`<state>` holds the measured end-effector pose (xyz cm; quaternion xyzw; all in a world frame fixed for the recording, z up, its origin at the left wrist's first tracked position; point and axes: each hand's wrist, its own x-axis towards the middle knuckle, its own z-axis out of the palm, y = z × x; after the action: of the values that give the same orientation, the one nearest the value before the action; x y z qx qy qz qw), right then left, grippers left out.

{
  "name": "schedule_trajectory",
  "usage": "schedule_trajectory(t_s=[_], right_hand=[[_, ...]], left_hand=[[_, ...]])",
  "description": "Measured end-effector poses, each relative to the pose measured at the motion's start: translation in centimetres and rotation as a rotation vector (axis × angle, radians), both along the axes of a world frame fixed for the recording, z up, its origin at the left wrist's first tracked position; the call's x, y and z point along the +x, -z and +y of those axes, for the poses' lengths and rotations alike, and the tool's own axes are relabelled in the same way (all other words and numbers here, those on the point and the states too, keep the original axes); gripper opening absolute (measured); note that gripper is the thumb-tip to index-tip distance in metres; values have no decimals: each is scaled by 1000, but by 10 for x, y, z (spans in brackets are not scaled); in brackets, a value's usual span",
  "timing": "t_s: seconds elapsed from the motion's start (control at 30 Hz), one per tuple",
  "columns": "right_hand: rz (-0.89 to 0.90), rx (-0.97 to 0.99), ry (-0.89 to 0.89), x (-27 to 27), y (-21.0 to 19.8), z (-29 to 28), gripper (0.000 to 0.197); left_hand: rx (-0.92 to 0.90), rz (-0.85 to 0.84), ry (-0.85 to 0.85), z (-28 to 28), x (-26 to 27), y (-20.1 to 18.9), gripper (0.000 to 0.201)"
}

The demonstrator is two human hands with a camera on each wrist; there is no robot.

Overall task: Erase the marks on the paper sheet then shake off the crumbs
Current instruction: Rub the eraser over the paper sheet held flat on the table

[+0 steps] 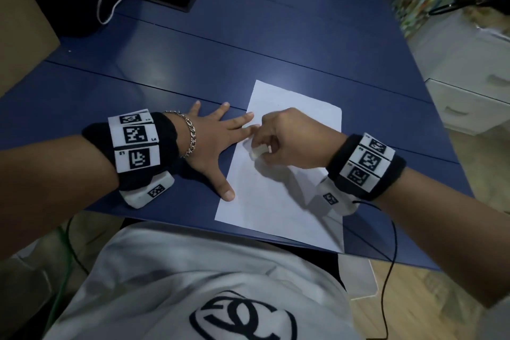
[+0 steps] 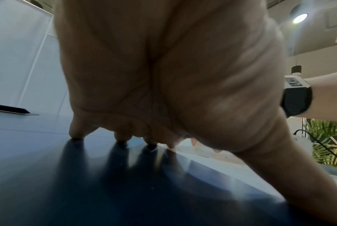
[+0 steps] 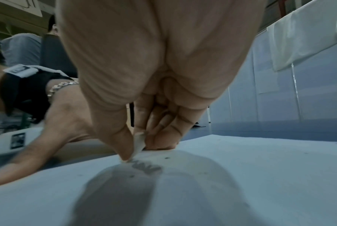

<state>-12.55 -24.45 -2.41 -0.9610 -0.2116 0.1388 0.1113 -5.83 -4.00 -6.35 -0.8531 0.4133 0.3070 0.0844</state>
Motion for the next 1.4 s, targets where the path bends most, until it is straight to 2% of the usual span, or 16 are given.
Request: schedule_trajectory(t_s=[0.13, 0.33, 0.5, 0.67, 0.87, 1.03, 1.2, 1.33, 1.4], right_hand=[[146, -49, -76, -16, -2, 4, 28], [-29, -39, -14, -15, -4, 4, 18], [61, -50, -105, -42, -4, 11, 13], [-21, -63, 12, -36, 0, 6, 17], [57, -46, -136, -65, -1, 18, 13], [-31, 2, -20, -52, 4, 8, 8], [-21, -12, -122, -72, 6, 17, 12], [-128, 12, 70, -52, 0, -11, 12], [-189, 68, 161, -53, -3, -28, 14]], left_hand=[[1, -11, 1, 0, 1, 1, 163], [15, -10, -8, -1, -1, -3, 162], [32, -22, -4, -3, -2, -7, 160], [38, -14, -11, -3, -3, -8, 162], [53, -7, -14, -5, -3, -9, 161], [66, -5, -11, -5, -3, -9, 162], [88, 0, -4, -6, -1, -10, 161], [70, 15, 8, -5, 3, -11, 161], [0, 10, 17, -1, 5, -14, 157]])
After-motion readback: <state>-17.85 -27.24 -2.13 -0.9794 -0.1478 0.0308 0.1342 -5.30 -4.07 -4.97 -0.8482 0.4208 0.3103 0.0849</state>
